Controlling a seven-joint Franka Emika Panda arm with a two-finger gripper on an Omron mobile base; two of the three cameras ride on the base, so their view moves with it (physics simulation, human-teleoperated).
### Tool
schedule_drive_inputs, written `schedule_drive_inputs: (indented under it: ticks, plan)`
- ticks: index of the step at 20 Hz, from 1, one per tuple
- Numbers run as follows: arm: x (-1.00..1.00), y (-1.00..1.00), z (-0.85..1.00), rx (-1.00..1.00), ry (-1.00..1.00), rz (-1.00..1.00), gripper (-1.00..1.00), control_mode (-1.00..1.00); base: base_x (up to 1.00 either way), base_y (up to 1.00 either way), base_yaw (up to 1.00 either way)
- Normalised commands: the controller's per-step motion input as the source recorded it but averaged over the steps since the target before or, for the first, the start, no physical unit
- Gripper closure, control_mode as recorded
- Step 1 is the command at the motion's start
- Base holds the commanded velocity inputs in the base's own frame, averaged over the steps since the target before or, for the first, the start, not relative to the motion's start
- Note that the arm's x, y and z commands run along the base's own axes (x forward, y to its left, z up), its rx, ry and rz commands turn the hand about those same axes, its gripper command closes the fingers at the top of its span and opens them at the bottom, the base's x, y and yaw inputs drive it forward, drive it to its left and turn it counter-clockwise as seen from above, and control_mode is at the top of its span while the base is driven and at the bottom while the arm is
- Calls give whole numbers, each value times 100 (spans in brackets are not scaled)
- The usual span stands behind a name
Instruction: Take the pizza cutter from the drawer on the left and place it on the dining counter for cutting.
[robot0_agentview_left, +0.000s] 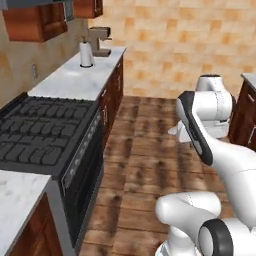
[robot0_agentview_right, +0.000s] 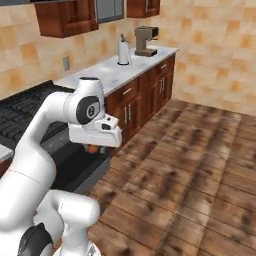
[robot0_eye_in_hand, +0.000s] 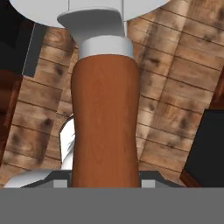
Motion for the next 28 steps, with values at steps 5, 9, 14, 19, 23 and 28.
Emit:
schedule_drive_inputs:
  ticks: [5,9,14,19,23,28]
  plan:
    - [0,0,0,0,0,0,100,100,38,-46,-68]
    - [0,0,0,0,0,0,100,100,27,0,-78]
    - [0,0,0,0,0,0,100,100,28,7,-80]
    - [0,0,0,0,0,0,100,100,40,23,-77]
    - [0,0,0,0,0,0,100,100,47,24,-75]
    - [0,0,0,0,0,0,100,100,47,25,-75]
